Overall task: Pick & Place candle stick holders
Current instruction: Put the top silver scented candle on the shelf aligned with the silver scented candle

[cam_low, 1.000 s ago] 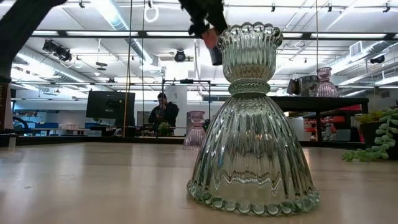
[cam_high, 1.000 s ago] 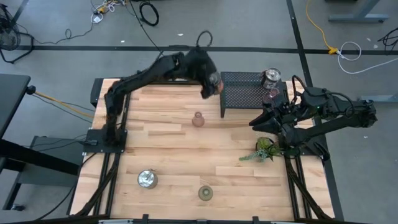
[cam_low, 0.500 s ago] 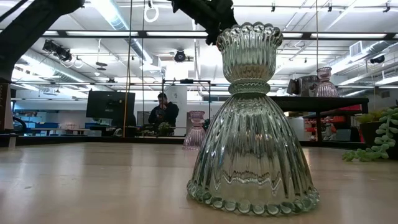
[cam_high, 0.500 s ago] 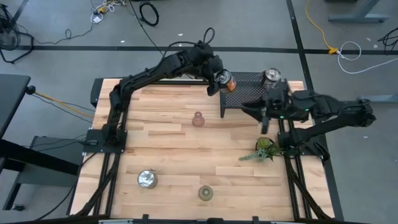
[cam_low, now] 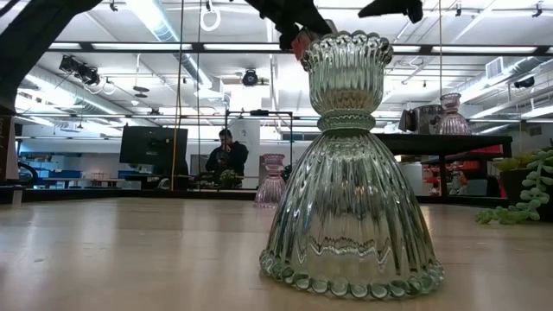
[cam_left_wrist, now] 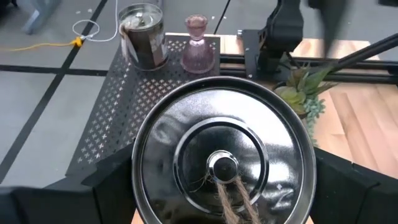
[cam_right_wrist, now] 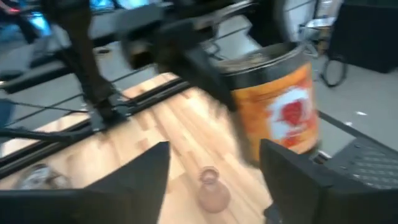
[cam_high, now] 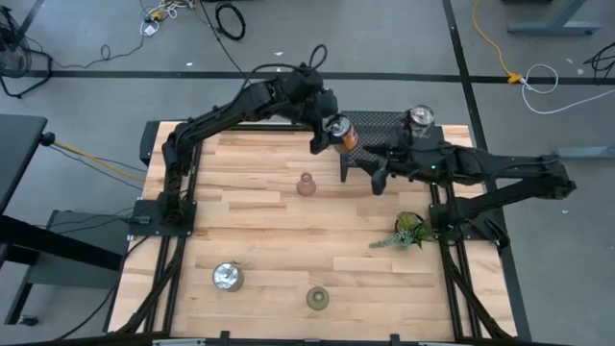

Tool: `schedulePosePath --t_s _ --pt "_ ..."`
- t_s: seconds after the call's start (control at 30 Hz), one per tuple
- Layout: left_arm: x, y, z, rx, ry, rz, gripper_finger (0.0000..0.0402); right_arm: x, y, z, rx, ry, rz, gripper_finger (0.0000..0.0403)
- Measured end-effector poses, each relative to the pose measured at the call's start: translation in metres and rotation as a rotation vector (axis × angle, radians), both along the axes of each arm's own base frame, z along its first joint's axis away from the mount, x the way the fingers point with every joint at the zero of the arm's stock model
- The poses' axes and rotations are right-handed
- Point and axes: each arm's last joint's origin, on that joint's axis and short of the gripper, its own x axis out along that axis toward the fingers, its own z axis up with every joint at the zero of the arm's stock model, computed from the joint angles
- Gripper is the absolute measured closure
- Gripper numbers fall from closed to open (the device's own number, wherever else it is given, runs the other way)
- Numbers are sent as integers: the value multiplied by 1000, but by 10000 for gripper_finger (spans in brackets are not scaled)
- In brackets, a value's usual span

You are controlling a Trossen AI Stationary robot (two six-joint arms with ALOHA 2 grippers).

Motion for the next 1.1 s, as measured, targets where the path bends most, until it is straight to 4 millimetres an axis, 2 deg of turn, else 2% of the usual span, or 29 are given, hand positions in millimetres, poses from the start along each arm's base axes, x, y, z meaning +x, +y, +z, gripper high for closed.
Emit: schedulePosePath --t_s 0.2,0.4,0.77,1.1 --pt "-4 -5 3 -13 7 -9 47 5 -5 -4 -29 27 -46 62" --pt "-3 -12 5 -30 0 -39 47 17 -10 -12 -41 64 -59 8" --pt "1 -27 5 -53 2 -97 47 43 -23 -25 -101 108 -43 24" --pt "0 -25 4 -70 18 -79 47 56 -26 -33 -120 117 -74 25"
